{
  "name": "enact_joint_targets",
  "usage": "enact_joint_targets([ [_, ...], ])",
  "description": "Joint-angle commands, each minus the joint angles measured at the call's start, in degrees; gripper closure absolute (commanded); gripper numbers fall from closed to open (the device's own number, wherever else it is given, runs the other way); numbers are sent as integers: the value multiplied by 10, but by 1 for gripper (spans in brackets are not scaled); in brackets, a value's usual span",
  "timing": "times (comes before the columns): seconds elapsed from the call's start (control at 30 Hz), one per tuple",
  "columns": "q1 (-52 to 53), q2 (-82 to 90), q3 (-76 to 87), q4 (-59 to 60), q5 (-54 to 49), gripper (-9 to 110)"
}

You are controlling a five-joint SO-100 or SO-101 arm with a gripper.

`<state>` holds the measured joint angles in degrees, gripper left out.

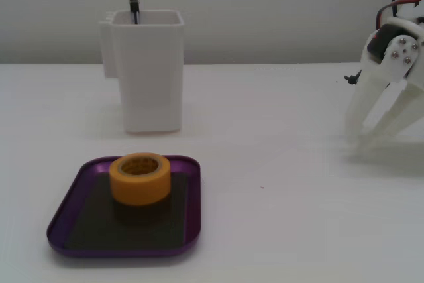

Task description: Remove the yellow tape from the box.

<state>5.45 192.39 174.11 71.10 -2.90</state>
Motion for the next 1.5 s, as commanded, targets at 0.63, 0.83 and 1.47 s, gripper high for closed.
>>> enact_joint_targets([
  [0.63, -3, 8, -185, -28, 3, 102],
  [0.83, -4, -180, -265, -60, -44, 102],
  [1.47, -132, -924, -825, -42, -39, 89],
])
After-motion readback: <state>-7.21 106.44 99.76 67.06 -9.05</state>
